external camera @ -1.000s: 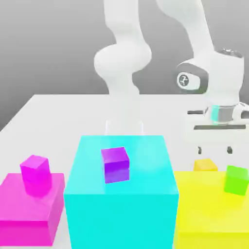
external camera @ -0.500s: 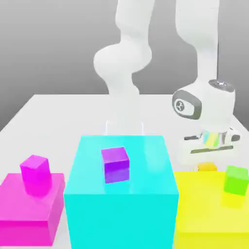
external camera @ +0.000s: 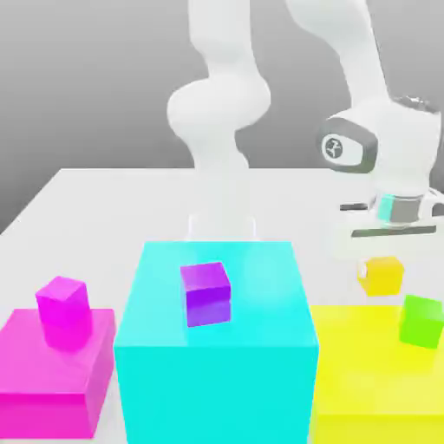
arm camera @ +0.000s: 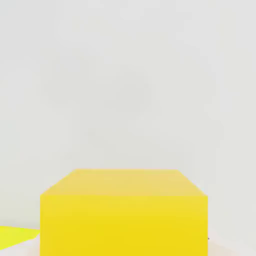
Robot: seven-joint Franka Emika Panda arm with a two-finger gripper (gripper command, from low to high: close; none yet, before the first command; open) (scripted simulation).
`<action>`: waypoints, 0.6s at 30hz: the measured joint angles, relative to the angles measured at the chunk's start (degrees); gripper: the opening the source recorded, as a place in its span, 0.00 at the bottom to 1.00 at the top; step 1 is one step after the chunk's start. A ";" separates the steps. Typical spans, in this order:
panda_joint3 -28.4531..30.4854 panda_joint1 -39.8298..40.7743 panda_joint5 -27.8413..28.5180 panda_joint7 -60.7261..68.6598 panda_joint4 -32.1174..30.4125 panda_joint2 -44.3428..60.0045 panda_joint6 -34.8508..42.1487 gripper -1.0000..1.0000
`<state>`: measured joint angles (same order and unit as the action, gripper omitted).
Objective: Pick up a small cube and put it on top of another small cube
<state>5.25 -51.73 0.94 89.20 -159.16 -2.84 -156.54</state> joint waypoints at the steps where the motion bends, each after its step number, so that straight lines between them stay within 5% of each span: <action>1: 0.04 0.35 0.05 -1.24 1.05 -0.19 1.21 0.00; 18: 1.09 5.65 -0.64 -19.55 16.88 0.25 16.95 0.00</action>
<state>6.34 -46.09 0.30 69.64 -142.28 -2.59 -139.59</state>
